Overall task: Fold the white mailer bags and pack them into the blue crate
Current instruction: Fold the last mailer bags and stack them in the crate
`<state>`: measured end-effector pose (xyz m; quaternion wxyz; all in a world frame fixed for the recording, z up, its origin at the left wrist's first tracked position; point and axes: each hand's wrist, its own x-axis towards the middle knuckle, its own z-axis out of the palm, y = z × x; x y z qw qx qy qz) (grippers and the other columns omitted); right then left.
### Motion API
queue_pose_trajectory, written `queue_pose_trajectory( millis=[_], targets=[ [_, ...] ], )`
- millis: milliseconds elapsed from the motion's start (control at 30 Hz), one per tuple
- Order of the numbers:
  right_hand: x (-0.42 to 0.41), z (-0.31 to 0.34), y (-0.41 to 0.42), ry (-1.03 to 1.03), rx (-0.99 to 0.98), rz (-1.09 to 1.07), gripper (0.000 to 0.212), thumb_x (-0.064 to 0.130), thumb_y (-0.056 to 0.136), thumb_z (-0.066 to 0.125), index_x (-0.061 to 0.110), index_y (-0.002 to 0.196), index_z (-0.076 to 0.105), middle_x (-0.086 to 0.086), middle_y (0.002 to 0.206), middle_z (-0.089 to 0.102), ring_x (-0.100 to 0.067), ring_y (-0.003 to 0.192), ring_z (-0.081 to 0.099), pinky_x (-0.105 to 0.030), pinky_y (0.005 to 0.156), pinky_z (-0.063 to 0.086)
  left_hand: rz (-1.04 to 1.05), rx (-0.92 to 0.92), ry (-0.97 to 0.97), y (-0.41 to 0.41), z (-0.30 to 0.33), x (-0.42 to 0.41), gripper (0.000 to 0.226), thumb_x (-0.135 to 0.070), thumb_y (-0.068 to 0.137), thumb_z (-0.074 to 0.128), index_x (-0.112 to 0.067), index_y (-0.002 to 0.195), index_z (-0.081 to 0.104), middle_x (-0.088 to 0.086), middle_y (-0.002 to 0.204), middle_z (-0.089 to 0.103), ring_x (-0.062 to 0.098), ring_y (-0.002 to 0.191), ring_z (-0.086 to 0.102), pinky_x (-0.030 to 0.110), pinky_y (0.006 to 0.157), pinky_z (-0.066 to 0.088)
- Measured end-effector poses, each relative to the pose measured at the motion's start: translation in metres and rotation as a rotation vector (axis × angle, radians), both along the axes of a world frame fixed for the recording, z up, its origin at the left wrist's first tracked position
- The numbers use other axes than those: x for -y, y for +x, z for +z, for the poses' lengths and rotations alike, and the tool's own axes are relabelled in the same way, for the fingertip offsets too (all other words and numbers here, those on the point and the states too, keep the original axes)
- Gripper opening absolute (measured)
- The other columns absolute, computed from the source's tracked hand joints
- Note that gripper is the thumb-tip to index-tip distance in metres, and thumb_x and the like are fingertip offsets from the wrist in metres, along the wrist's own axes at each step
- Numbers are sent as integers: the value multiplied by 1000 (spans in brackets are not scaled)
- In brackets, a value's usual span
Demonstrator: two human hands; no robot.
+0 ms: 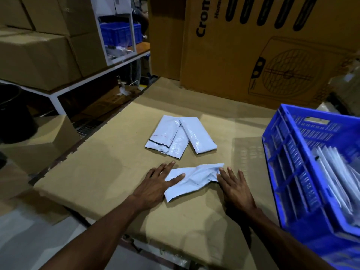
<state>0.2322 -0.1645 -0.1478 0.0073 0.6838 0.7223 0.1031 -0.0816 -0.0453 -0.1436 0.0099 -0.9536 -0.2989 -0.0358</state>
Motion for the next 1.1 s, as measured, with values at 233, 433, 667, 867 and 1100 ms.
queue_pose_trajectory(
  millis=[233,433,667,867,1100],
  targets=[
    [22,-7,1,-37,-57,-2,60,16,68,41,3,125,56,-24,133,59,-48,116,60,-61,102,28,73,-36,-27,-3,6,-7,104,0,78,55,-43,160,8,11,169,2,40,151,19,52,113,33],
    [35,-16,-1,77,23,5,49,13,76,41,-1,112,71,-26,132,60,-44,119,60,-63,101,33,76,-78,156,5,5,6,87,-7,75,56,-22,157,29,14,162,30,41,142,40,58,104,44],
    [37,-18,-4,146,3,1,44,12,80,51,-2,119,67,-25,139,54,-42,123,57,-61,102,40,-38,-50,242,8,-3,24,71,-8,89,45,-20,157,30,12,164,28,38,147,33,62,108,38],
    [22,10,-14,121,33,251,63,18,88,48,12,151,40,-12,162,25,-35,149,24,-63,114,21,-73,-118,171,5,-2,16,75,-12,90,49,-31,159,25,12,166,24,37,150,28,62,111,28],
    [3,29,-28,-91,-103,198,72,10,69,75,17,138,55,-6,146,52,-28,130,55,-35,78,58,81,-129,42,7,7,14,97,-16,76,76,-27,157,26,11,165,26,37,149,30,62,110,37]
  ],
)
